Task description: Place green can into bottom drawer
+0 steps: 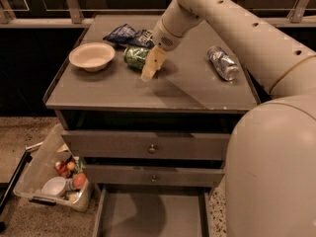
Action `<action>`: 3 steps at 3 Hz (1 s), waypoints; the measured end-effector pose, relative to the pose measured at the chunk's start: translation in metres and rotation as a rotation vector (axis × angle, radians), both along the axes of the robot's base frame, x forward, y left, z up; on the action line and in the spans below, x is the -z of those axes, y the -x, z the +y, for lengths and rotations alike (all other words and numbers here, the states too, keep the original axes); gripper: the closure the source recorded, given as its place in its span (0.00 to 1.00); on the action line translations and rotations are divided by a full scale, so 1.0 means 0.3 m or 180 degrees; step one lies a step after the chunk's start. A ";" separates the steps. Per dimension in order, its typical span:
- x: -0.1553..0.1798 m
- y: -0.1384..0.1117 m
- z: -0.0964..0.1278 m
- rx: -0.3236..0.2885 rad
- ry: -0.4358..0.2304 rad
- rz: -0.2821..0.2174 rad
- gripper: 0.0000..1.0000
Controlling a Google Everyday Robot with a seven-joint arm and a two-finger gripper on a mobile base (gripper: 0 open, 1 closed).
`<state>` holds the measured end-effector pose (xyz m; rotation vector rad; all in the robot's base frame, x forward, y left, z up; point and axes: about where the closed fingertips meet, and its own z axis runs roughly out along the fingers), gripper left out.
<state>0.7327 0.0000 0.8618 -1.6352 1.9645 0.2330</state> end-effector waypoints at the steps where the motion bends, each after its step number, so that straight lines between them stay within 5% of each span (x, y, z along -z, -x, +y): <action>1: 0.002 -0.001 0.001 -0.0001 -0.0001 0.0002 0.19; 3: 0.002 -0.001 0.001 -0.0001 -0.0001 0.0002 0.65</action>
Offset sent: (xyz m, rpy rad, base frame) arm 0.0002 0.0002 -0.0004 0.0002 0.0005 0.0002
